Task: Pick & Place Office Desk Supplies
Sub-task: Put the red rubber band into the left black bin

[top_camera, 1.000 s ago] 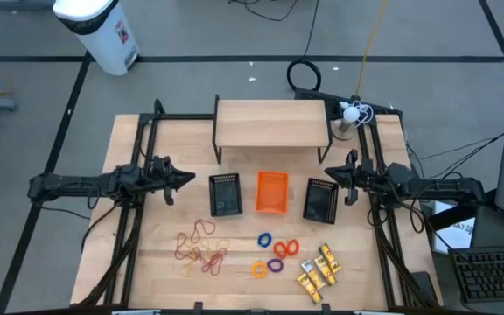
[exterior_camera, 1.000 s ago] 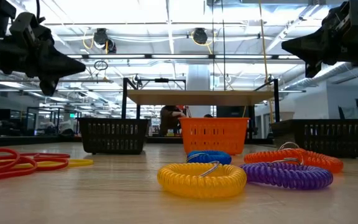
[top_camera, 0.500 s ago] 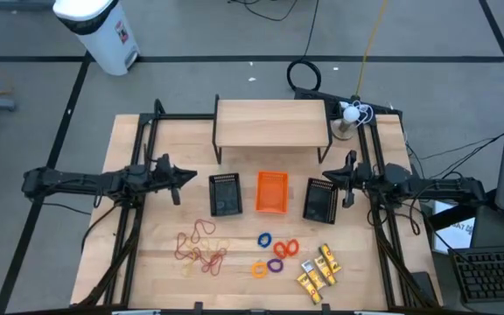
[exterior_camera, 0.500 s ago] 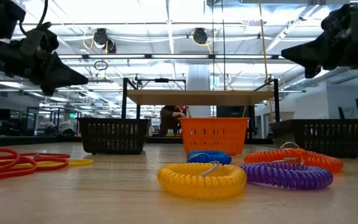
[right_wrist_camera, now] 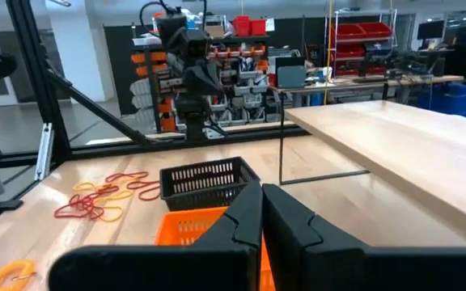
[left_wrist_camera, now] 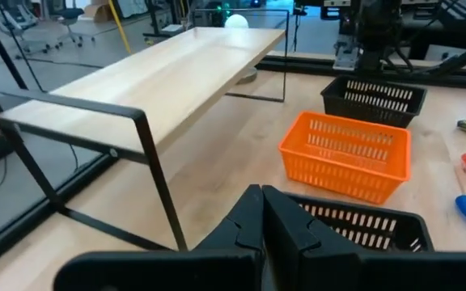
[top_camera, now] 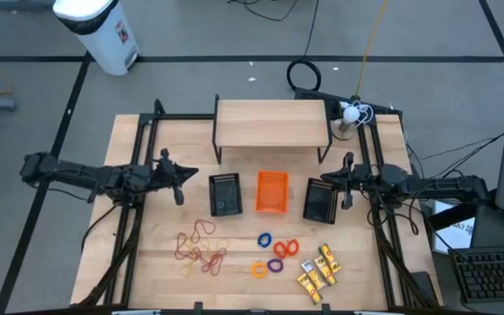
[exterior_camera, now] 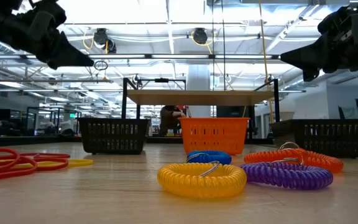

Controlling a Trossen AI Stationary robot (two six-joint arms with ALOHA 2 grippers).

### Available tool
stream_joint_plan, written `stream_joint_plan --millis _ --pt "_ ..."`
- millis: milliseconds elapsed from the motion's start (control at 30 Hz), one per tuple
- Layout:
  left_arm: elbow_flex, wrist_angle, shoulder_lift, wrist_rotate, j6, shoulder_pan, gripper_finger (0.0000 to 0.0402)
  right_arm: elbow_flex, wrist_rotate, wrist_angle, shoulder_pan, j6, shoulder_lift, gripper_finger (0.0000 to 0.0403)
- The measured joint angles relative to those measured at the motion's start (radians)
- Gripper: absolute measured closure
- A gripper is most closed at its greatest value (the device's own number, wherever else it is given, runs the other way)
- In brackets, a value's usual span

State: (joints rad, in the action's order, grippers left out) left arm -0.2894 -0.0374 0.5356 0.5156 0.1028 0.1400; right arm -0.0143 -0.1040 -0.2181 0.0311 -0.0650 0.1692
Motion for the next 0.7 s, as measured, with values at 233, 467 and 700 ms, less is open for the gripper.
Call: stream_joint_plan --millis 233,467,700 --pt "-0.002 0.072 0.032 0.030 -0.036 0.071 0.0401 0.000 0.001 0.012 0.000 0.002 0.001 0.0403" --pt "-0.002 0.031 0.035 0.095 0.096 0.164 0.0401 0.000 0.000 -0.018 0.000 0.028 0.001 0.0403" --pt "-0.037 0.000 0.102 0.110 0.147 0.242 0.0401 0.000 -0.003 -0.021 0.000 0.089 0.001 0.0403"
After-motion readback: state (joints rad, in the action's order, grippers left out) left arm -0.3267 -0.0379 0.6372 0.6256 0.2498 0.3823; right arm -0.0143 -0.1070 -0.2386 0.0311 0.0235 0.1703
